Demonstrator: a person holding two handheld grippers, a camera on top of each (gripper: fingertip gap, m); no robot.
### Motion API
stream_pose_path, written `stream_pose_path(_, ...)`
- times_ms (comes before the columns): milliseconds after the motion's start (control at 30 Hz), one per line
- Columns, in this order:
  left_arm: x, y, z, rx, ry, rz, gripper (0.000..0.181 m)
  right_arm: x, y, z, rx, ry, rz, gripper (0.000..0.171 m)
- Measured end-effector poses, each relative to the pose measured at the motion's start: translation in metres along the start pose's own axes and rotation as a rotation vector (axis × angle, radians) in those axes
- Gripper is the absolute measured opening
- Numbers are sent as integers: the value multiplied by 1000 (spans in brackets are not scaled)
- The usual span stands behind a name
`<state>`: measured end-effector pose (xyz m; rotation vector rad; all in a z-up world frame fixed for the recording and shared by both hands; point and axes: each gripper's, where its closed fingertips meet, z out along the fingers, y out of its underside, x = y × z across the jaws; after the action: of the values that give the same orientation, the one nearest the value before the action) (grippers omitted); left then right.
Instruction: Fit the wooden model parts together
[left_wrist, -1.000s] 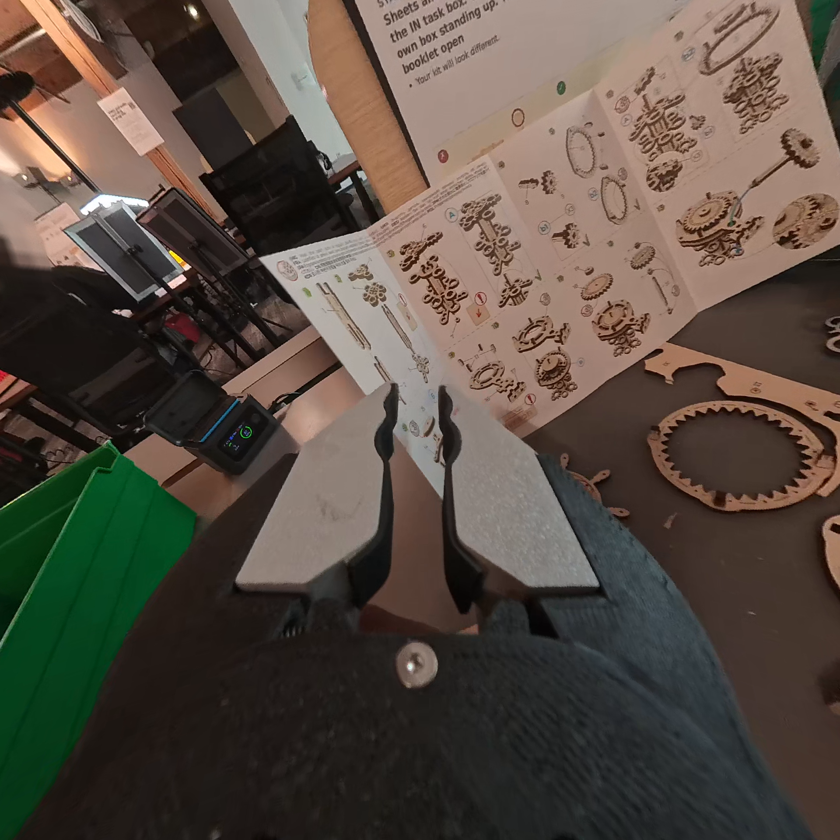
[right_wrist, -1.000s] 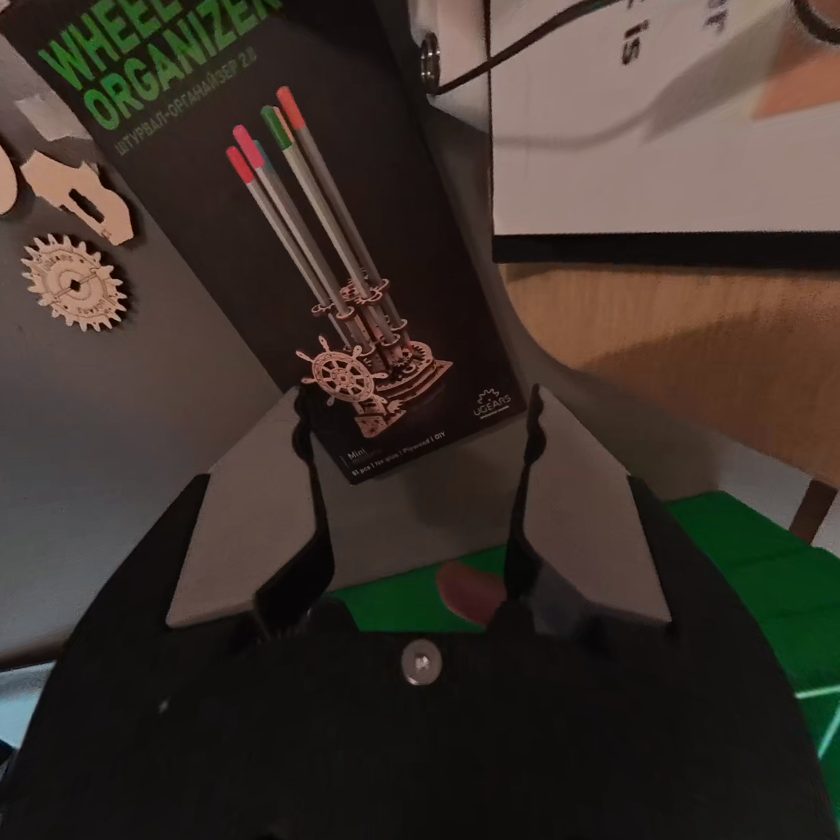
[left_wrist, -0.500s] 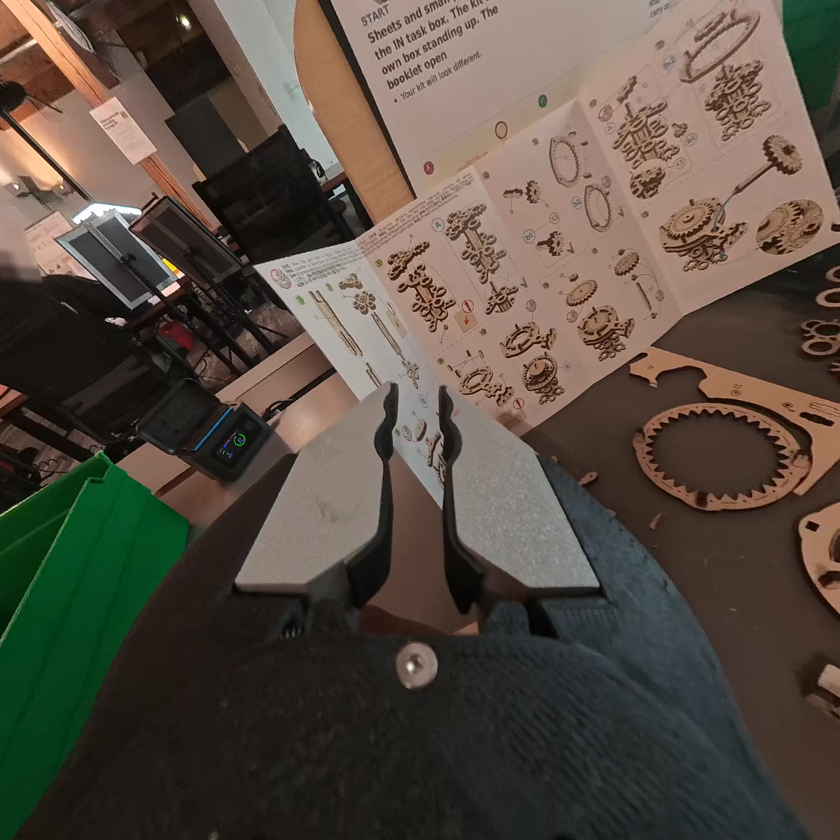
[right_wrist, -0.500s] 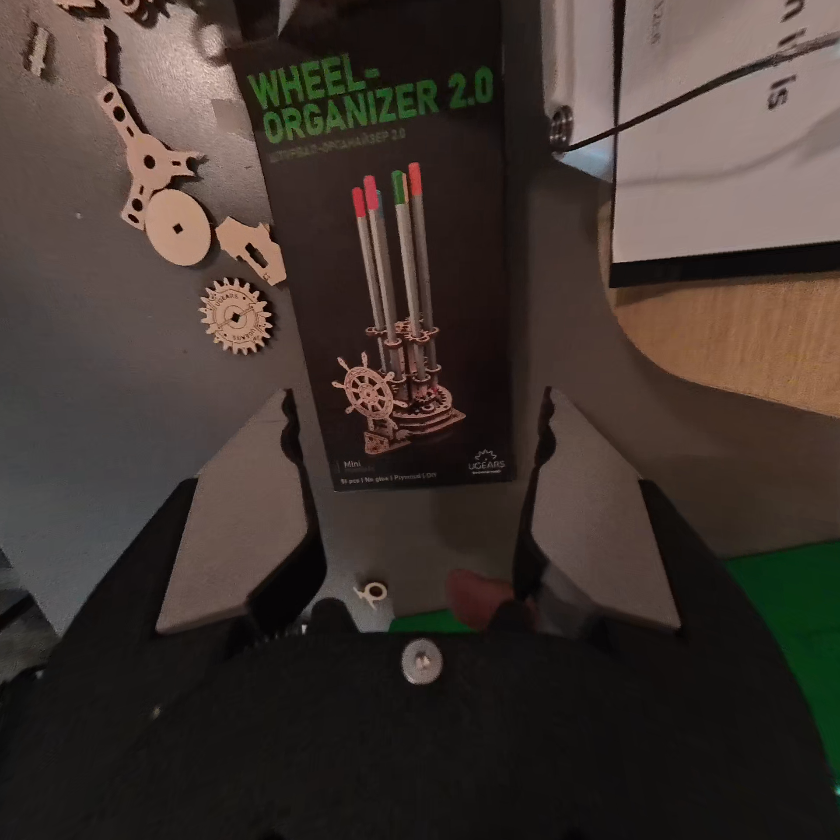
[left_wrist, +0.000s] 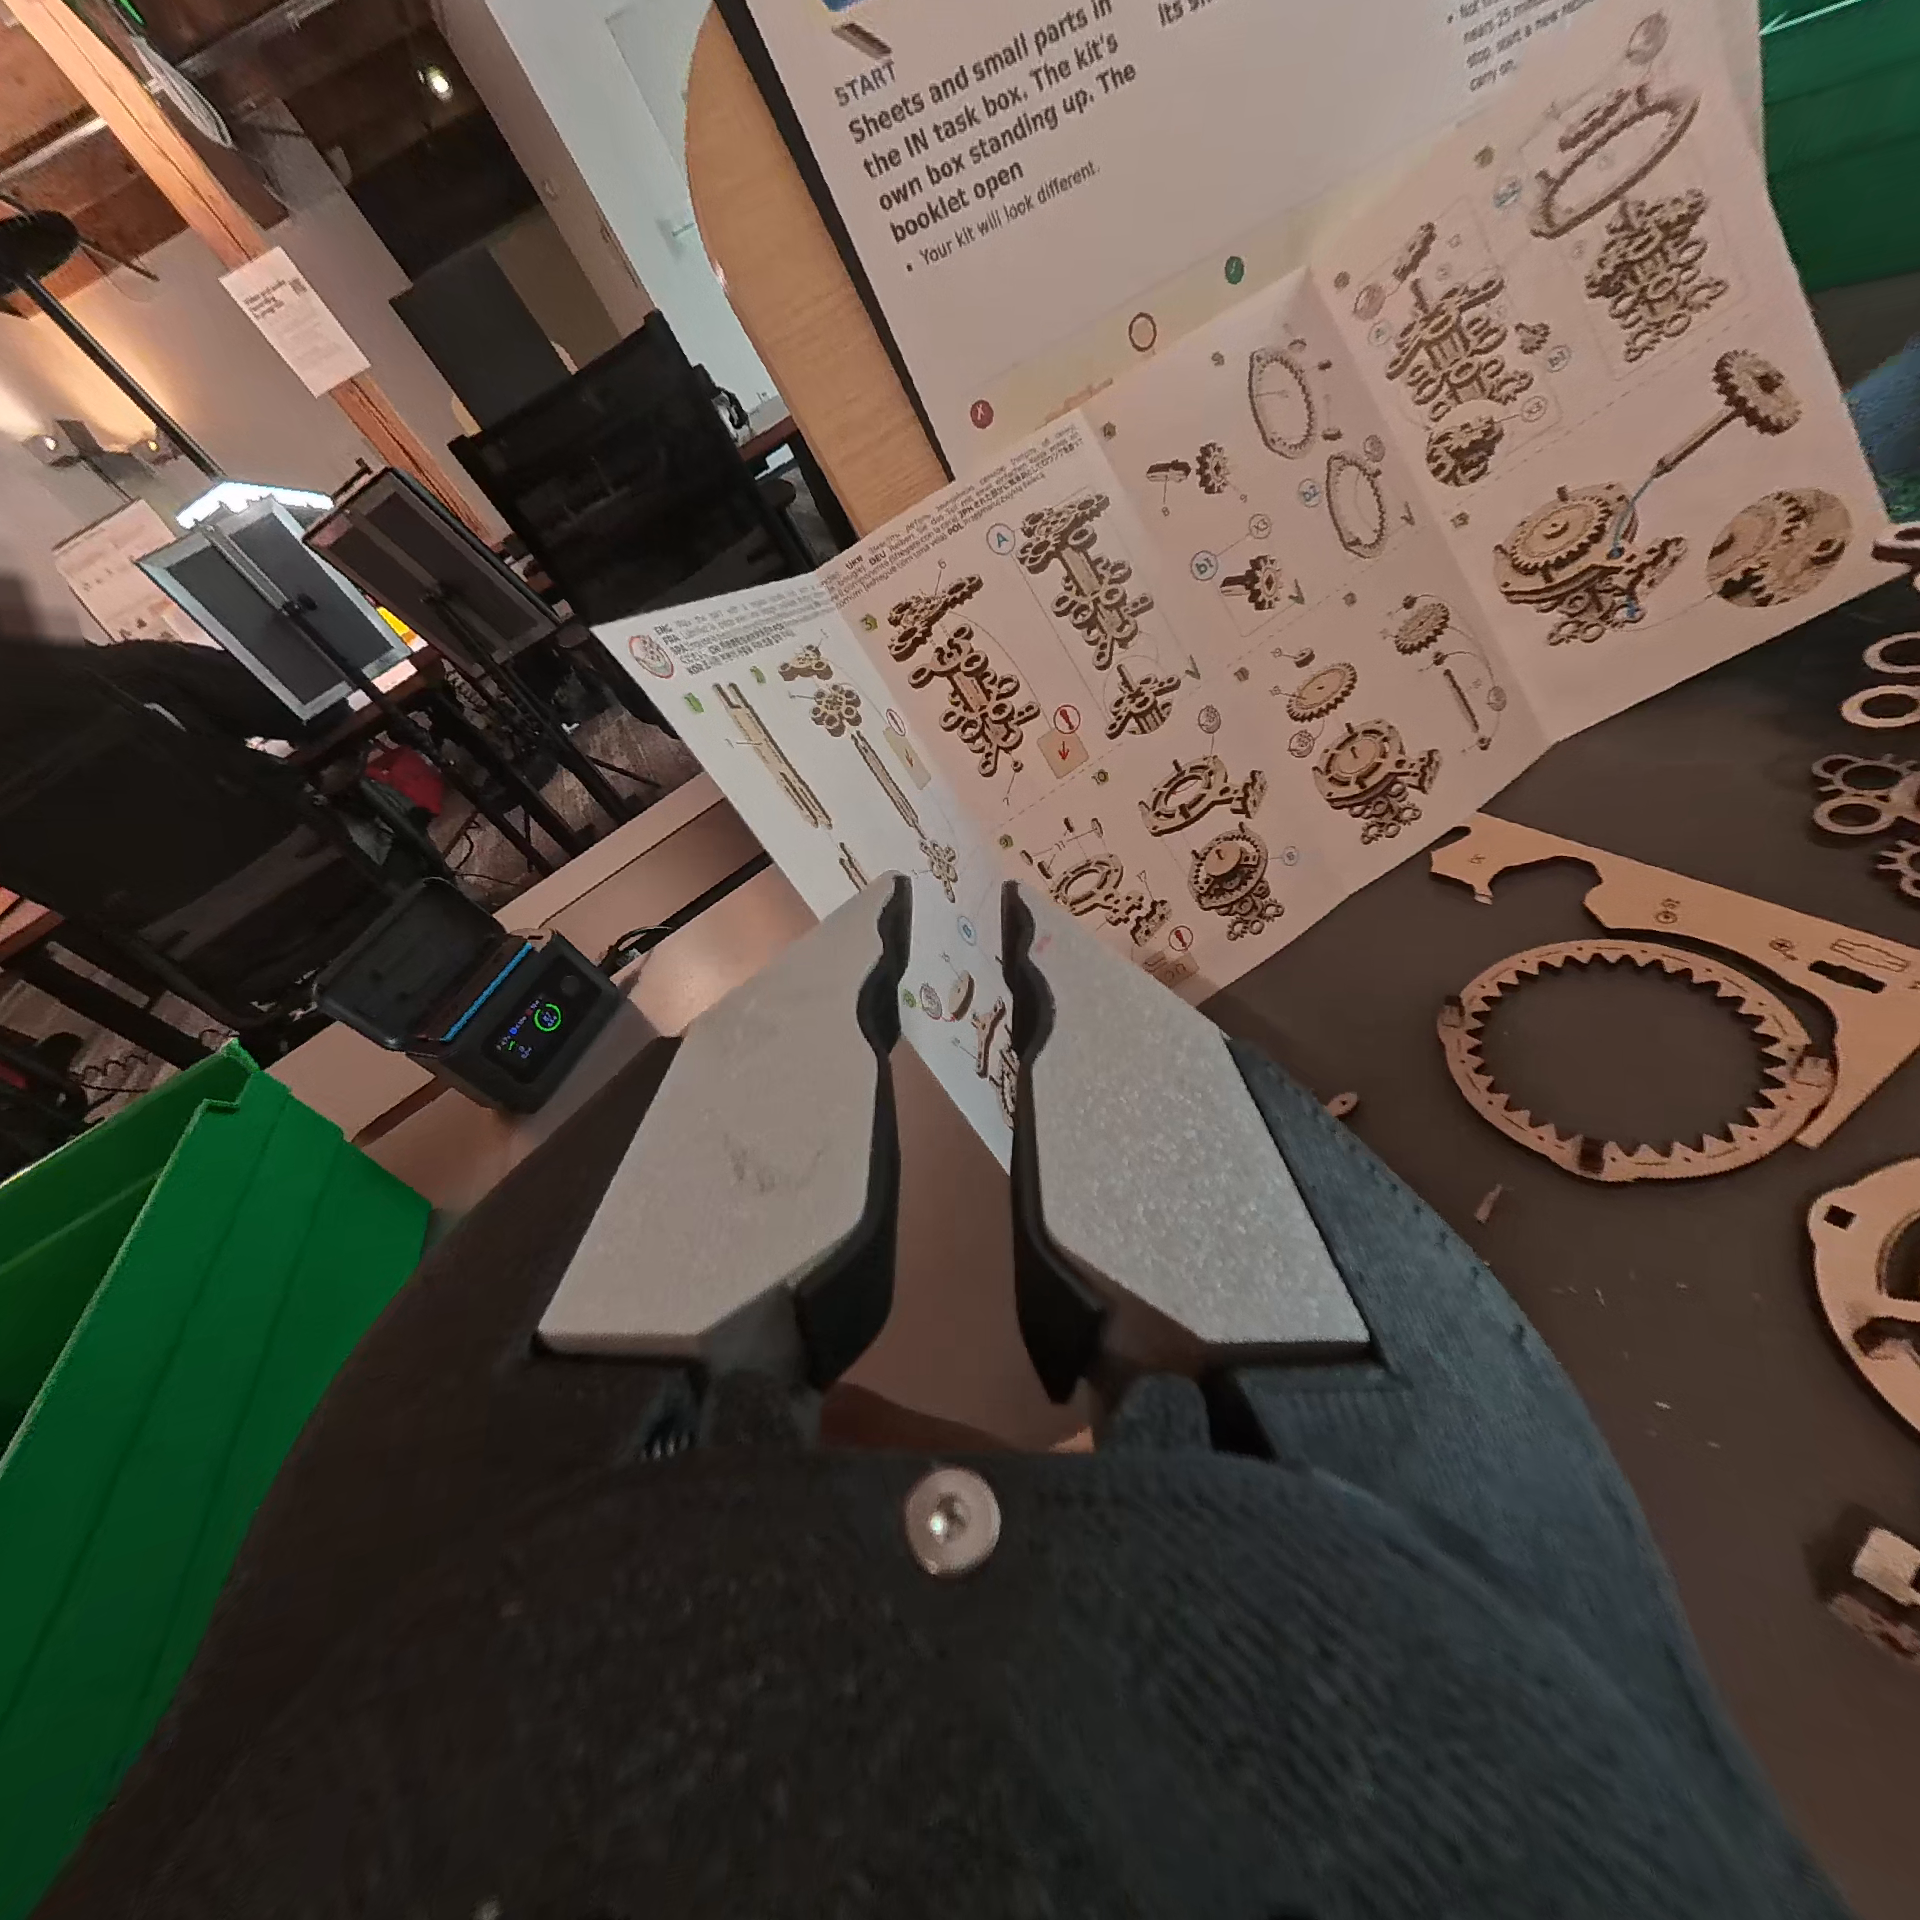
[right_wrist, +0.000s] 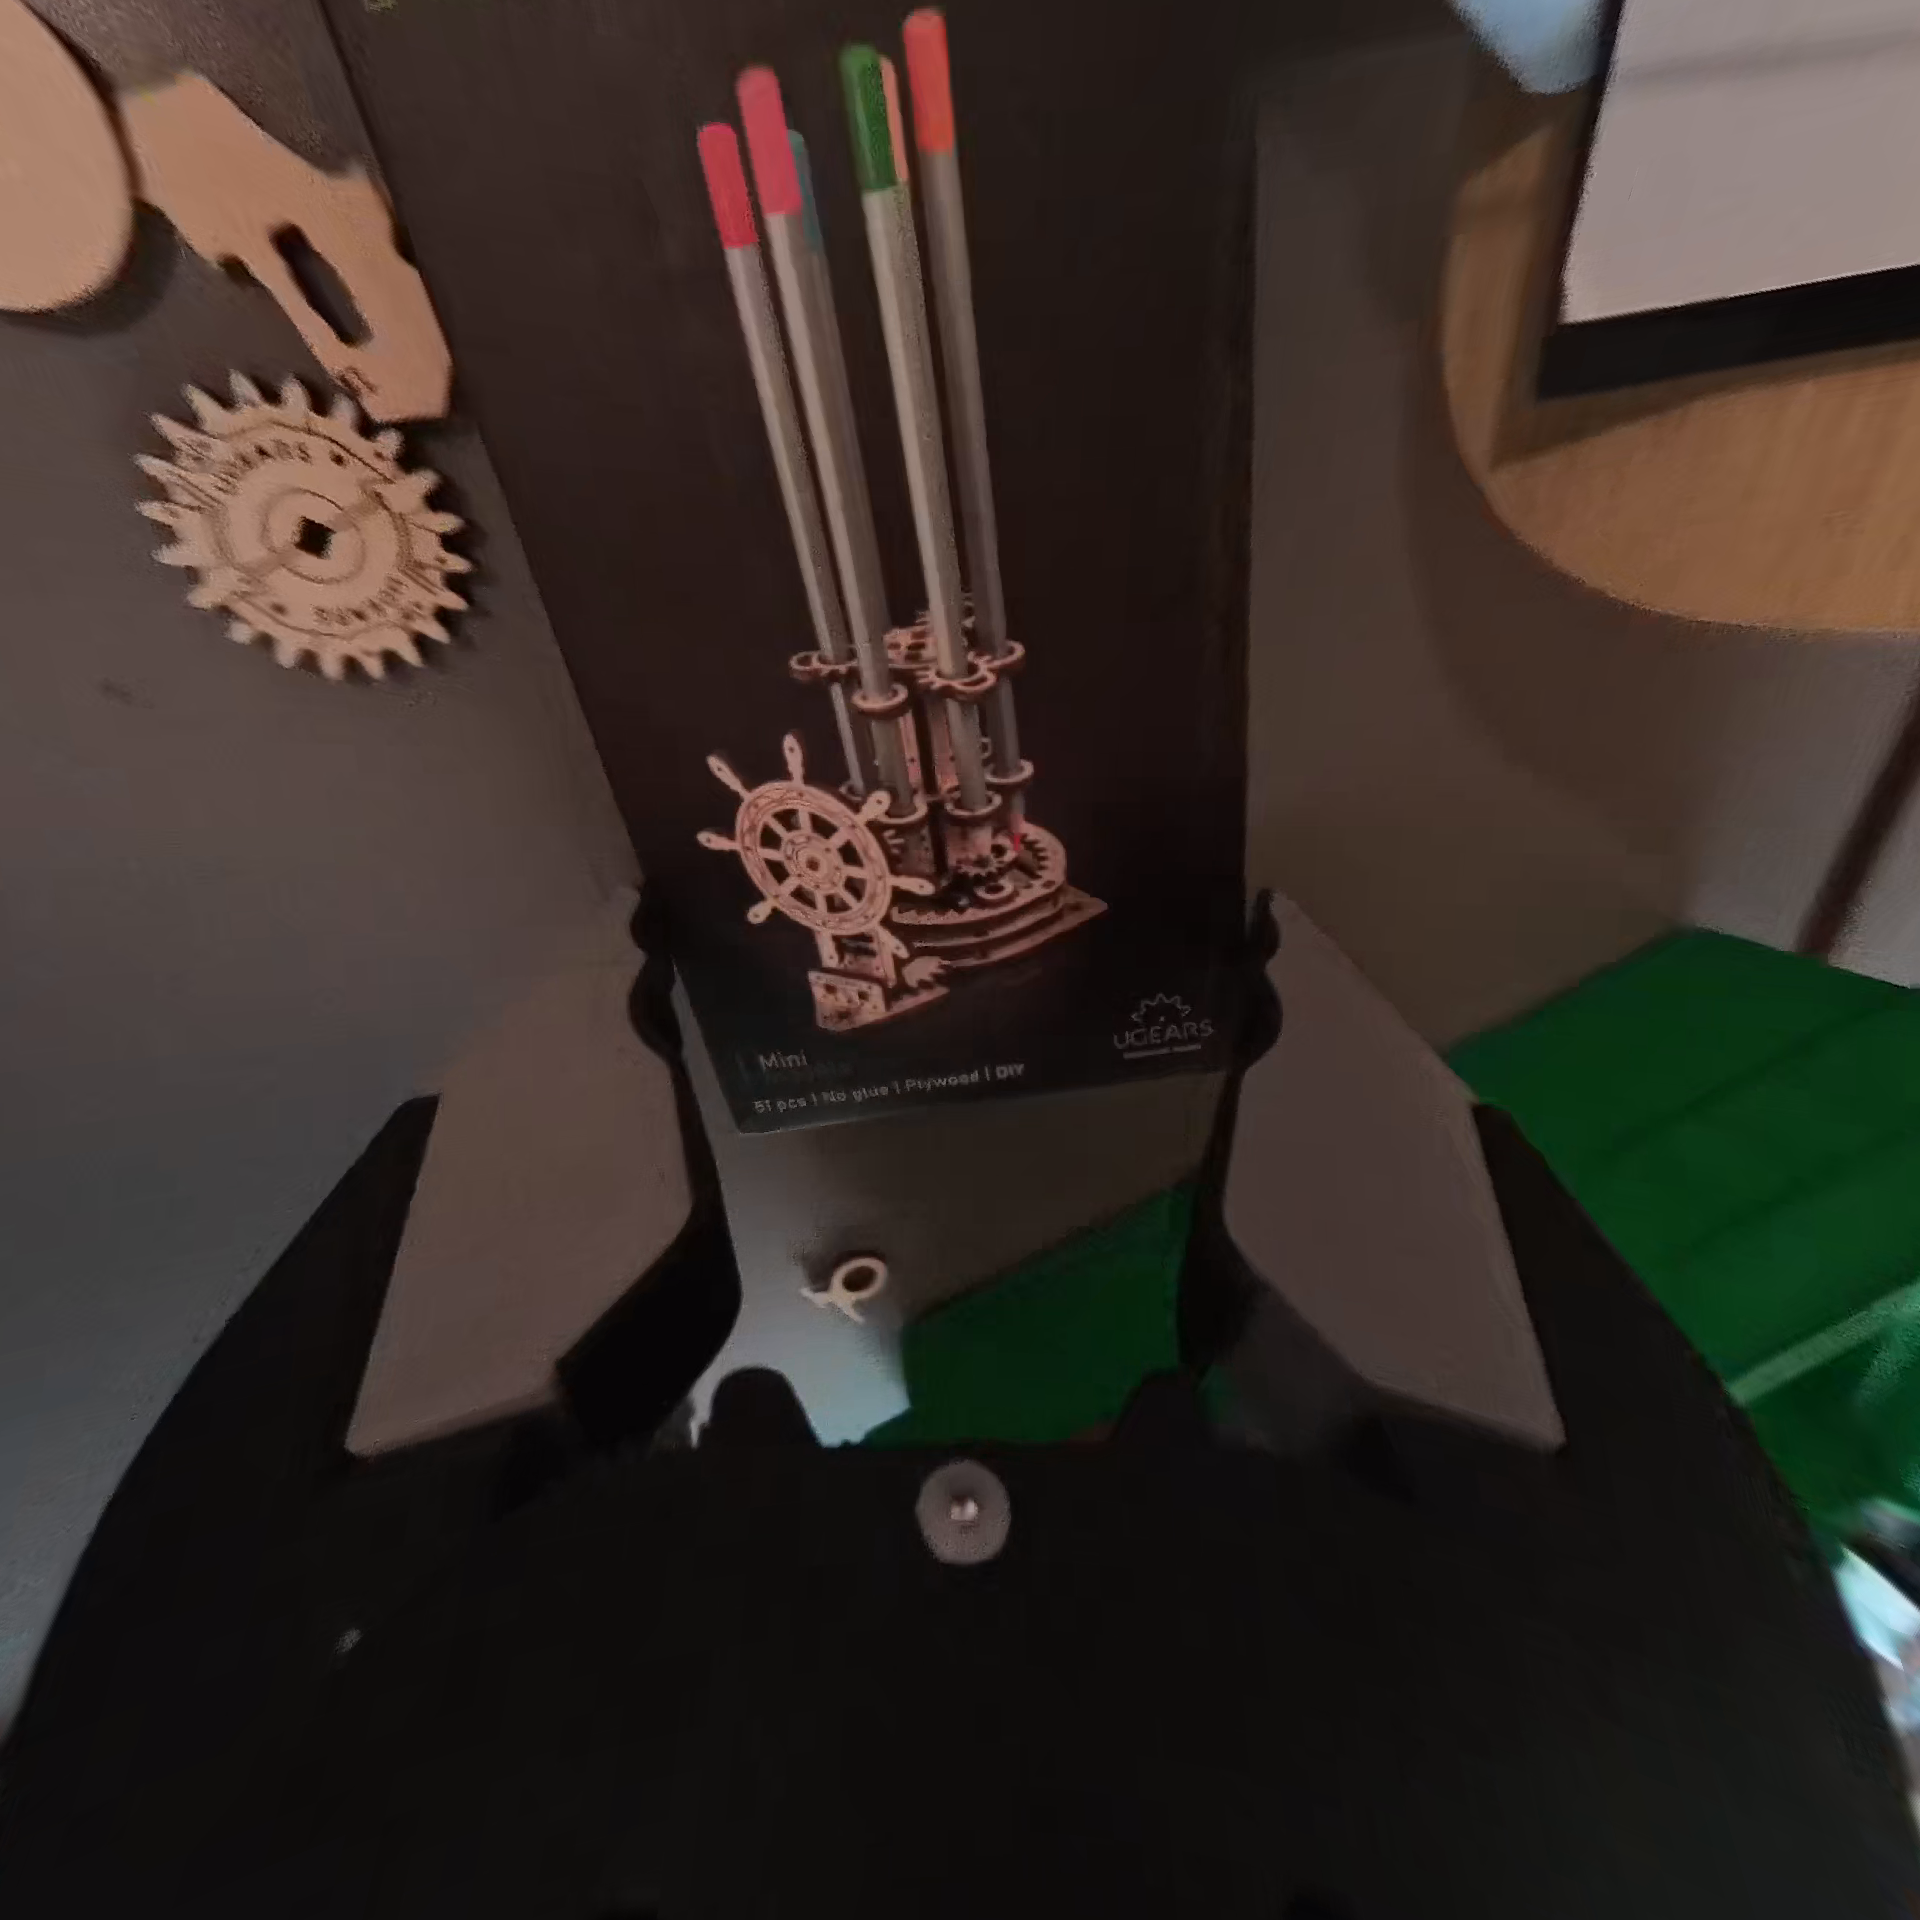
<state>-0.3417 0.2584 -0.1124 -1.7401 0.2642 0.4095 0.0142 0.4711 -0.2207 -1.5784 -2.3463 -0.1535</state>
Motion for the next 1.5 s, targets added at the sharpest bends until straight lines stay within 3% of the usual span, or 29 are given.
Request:
stream_pose_path(33, 0, -1, 0, 3, 1, -1, 14, 11, 5, -5, -21, 125, -30, 107)
stream_pose_path(133, 2, -2, -1, 8, 3, -1, 14, 42, 14, -25, -76, 479, -97, 107)
stream_pose_path(233, 4, -2, 0, 8, 4, 7, 14, 59, 7, -35, -65, 695, -80, 106)
stream_pose_path(433, 2, -1, 0, 5, -8, 14, 14, 76, -18, -30, -77, 911, -56, 107)
stream_pose_path(700, 0, 0, 0, 2, -16, 26, 14, 68, -50, -21, 97, 891, -12, 107)
stream_pose_path(1233, 2, 1, 1, -2, -9, 25, 14, 59, -64, -19, 268, 747, 85, 113)
stream_pose_path(1400, 3, 1, 1, -3, -6, 26, 14, 61, -66, -12, 294, 637, 93, 113)
stream_pose_path(1500, 5, 1, 2, -7, -4, 36, 14, 64, -66, -4, 263, 499, 202, 114)
